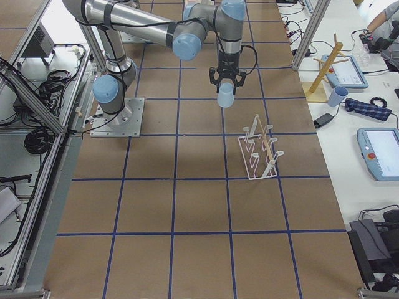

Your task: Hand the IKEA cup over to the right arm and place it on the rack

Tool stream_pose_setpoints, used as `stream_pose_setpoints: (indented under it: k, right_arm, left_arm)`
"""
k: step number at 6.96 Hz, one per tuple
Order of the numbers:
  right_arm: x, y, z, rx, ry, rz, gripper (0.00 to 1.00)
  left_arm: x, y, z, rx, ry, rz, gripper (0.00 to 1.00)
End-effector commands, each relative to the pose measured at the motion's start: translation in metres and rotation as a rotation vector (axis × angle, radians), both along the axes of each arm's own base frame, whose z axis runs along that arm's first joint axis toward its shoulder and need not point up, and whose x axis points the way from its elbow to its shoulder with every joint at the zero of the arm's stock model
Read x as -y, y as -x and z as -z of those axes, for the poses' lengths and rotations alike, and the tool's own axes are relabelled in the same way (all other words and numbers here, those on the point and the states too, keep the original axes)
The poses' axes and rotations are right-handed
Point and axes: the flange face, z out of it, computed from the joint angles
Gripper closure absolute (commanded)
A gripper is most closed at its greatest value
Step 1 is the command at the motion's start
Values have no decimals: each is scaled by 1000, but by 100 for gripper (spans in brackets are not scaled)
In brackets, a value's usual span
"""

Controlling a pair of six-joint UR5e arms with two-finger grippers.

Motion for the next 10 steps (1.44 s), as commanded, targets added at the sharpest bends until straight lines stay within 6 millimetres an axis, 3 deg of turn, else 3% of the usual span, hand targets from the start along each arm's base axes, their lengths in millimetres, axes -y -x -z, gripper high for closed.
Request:
stream_pose_setpoints:
  k: [1, 2, 3, 6, 10]
  right_arm:
    - [21, 47, 34, -70, 25, 60, 81]
    - [31, 57, 53, -74, -7, 63, 81]
    - [32, 61, 59, -71, -21, 56, 81]
    - [48, 71, 60, -81, 19, 60, 81]
    - [60, 66, 73, -43, 25, 69, 81]
  left_arm:
    - [-15, -5, -25, 78, -22, 47, 0]
    - [-18, -4, -27, 72, -17, 45, 0]
    - [-17, -4, -29, 70, -11, 32, 0]
    - [-31, -1, -39, 61, -8, 33, 0]
    - [-29, 4, -31, 7, -17, 29, 0]
